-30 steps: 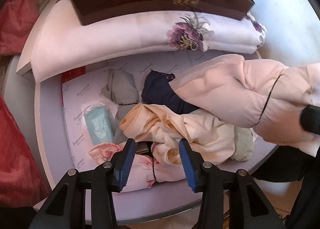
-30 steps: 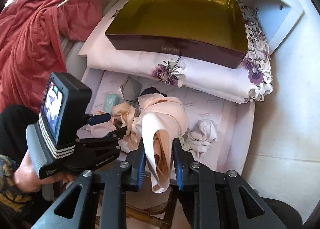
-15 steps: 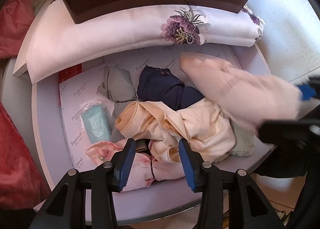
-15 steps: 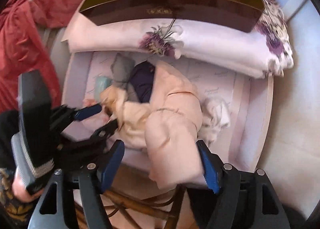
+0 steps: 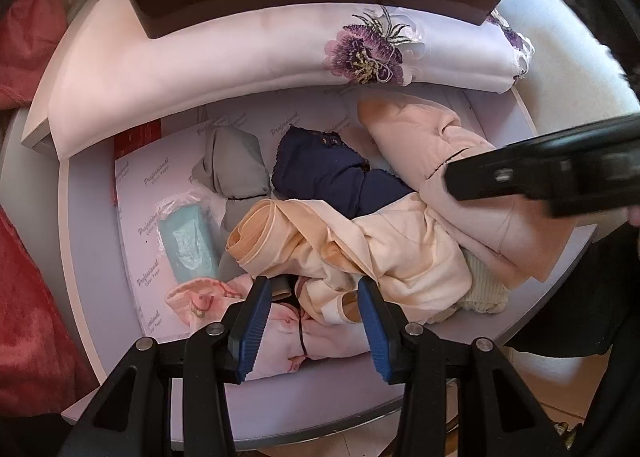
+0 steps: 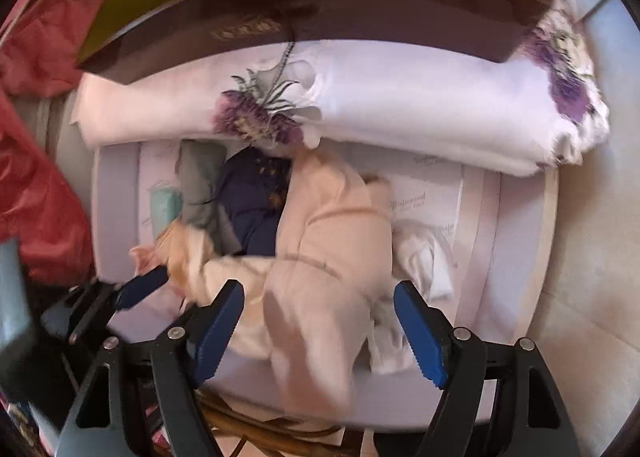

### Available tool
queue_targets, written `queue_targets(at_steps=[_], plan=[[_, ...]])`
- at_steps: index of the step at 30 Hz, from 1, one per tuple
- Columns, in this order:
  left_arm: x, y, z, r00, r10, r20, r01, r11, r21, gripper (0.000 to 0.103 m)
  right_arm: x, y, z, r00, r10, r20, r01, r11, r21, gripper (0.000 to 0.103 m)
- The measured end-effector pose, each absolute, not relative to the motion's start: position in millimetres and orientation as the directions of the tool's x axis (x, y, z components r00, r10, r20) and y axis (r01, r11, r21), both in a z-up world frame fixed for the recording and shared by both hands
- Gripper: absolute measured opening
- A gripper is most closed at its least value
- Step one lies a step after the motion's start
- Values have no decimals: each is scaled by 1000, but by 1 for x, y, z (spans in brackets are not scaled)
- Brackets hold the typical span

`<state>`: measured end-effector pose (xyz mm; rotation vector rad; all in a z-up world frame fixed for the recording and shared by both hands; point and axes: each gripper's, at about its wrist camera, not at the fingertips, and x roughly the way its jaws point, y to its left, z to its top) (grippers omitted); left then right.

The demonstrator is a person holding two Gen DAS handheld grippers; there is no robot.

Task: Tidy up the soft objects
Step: 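Carry the peach garment into the gold-lined tray with the right tool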

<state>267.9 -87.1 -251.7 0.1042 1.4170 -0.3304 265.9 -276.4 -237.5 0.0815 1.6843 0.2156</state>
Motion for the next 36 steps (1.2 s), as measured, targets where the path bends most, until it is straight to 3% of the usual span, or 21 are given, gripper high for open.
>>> queue_targets(at_steps=[3,6,14,22,36], plan=[[268,-90,-252,116,-160,-980,293,949,-120,45,266,-262,-246,-137,124,-983,-138,980,143,48],[268,-91,-250,123,-159,-980,292,949,-117,45,258,-255,-232,-99,91,-991,-193,975,109,41],[265,-98,-241,168,-160,-973,324,941,-99,33,216,-268,-156,52,140,-989,-216,968,126,40],[265,-102,-242,179,-153,-972,327,941,-88,32,219,-271,-84,290,205,-935,-165,973,162,40],[267,-97,-238,189,-159,-969,294,951,-99,32,305,-263,-95,448,76,-891,-17,997,77,40]])
